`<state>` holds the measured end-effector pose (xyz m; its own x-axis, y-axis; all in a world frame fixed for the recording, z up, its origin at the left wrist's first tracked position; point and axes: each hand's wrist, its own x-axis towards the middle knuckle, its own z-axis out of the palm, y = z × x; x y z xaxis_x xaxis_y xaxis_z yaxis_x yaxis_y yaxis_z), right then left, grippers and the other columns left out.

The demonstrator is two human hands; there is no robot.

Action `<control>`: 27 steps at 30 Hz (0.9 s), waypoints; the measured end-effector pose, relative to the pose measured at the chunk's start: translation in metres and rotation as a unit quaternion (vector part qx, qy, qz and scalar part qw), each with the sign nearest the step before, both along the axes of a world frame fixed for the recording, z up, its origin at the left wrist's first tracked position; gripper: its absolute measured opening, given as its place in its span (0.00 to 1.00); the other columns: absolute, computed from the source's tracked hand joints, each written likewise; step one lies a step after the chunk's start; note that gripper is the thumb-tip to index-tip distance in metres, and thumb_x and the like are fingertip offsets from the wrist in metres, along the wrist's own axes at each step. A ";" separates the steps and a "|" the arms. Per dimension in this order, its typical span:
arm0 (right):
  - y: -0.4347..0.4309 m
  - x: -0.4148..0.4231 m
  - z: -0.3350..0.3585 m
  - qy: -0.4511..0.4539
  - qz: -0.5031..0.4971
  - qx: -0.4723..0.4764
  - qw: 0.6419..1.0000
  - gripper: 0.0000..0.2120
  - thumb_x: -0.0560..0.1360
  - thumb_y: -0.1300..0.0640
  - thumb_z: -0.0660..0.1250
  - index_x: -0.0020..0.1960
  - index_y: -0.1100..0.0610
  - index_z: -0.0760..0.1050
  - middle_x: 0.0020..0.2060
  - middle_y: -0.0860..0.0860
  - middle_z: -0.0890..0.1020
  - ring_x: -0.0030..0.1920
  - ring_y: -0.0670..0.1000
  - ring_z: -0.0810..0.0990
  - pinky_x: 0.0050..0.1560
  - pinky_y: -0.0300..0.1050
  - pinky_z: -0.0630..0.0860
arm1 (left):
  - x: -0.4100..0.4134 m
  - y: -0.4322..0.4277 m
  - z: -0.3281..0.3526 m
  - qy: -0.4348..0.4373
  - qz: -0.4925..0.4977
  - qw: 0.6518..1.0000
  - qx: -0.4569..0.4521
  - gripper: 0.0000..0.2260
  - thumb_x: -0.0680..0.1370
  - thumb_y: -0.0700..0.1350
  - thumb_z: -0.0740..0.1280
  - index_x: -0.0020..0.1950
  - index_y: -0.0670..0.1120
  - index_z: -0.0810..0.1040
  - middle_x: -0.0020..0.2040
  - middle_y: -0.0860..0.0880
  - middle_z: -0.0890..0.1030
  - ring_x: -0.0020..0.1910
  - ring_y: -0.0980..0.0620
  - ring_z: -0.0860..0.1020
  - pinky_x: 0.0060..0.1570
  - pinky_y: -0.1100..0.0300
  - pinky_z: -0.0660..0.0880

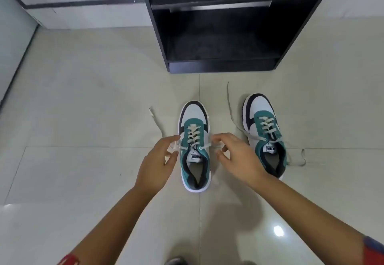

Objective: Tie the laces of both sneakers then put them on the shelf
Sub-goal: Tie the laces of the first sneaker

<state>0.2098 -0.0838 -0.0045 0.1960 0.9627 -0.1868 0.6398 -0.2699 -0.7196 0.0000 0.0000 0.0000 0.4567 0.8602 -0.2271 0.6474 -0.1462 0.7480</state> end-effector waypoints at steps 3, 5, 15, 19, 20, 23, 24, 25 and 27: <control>0.009 -0.001 -0.003 -0.082 0.060 -0.026 0.995 0.27 0.74 0.57 0.64 0.71 0.48 0.63 0.61 0.47 0.76 0.58 0.52 0.73 0.56 0.50 0.74 | -0.002 0.007 -0.006 0.072 -0.075 0.994 0.035 0.19 0.78 0.46 0.62 0.68 0.56 0.67 0.58 0.61 0.73 0.37 0.57 0.77 0.43 0.66 0.72; 0.013 -0.004 -0.003 -0.102 0.062 -0.059 0.991 0.27 0.73 0.56 0.64 0.70 0.48 0.62 0.56 0.48 0.79 0.56 0.54 0.74 0.54 0.51 0.73 | -0.001 0.010 -0.012 0.105 -0.094 0.989 0.042 0.17 0.78 0.46 0.63 0.66 0.55 0.68 0.55 0.59 0.76 0.34 0.57 0.74 0.40 0.67 0.69; 0.010 0.025 0.074 -0.187 0.009 0.001 0.982 0.18 0.72 0.56 0.65 0.61 0.49 0.71 0.32 0.48 0.76 0.38 0.53 0.77 0.39 0.46 0.74 | 0.000 0.025 0.001 0.053 -0.076 0.996 0.004 0.07 0.79 0.48 0.56 0.46 0.48 0.71 0.34 0.49 0.81 0.35 0.53 0.76 0.57 0.53 0.66; 0.009 0.033 0.073 -0.321 0.008 -0.043 0.946 0.18 0.74 0.57 0.61 0.64 0.50 0.68 0.44 0.53 0.82 0.44 0.58 0.81 0.39 0.47 0.74 | -0.004 0.032 0.015 0.159 -0.067 0.974 0.144 0.12 0.80 0.55 0.54 0.44 0.51 0.71 0.23 0.52 0.73 0.29 0.56 0.75 0.68 0.54 0.59; 0.008 0.031 0.066 -0.344 0.008 -0.057 0.937 0.19 0.74 0.58 0.60 0.64 0.51 0.67 0.45 0.53 0.81 0.45 0.58 0.81 0.39 0.47 0.74 | -0.006 0.034 0.018 0.220 -0.068 0.955 0.185 0.15 0.79 0.57 0.52 0.44 0.51 0.72 0.23 0.53 0.73 0.30 0.55 0.76 0.69 0.51 0.59; 0.003 0.024 0.041 -0.380 0.032 -0.149 0.912 0.18 0.73 0.62 0.60 0.62 0.54 0.67 0.50 0.54 0.80 0.49 0.57 0.81 0.38 0.45 0.69 | -0.015 0.039 0.022 0.397 -0.065 0.886 0.230 0.26 0.77 0.64 0.43 0.49 0.50 0.75 0.29 0.52 0.80 0.35 0.53 0.80 0.68 0.46 0.55; 0.001 0.022 0.034 -0.379 0.047 -0.186 0.905 0.18 0.73 0.62 0.60 0.63 0.54 0.67 0.53 0.54 0.80 0.52 0.57 0.80 0.39 0.45 0.69 | -0.017 0.039 0.023 0.429 -0.061 0.874 0.219 0.28 0.77 0.65 0.42 0.51 0.50 0.76 0.30 0.52 0.80 0.36 0.52 0.80 0.68 0.45 0.53; -0.002 0.021 0.028 -0.375 0.065 -0.217 0.899 0.19 0.73 0.62 0.60 0.63 0.54 0.67 0.55 0.54 0.78 0.55 0.56 0.78 0.42 0.46 0.69 | -0.020 0.040 0.021 0.443 -0.056 0.870 0.209 0.29 0.77 0.65 0.41 0.52 0.50 0.77 0.32 0.52 0.81 0.38 0.52 0.80 0.69 0.44 0.52; -0.004 0.017 0.022 -0.370 0.107 -0.233 0.893 0.22 0.73 0.58 0.61 0.67 0.53 0.65 0.61 0.54 0.75 0.63 0.57 0.72 0.54 0.48 0.70 | -0.023 0.039 0.015 0.433 -0.055 0.876 0.203 0.27 0.77 0.64 0.44 0.55 0.52 0.77 0.40 0.53 0.83 0.45 0.52 0.80 0.70 0.40 0.47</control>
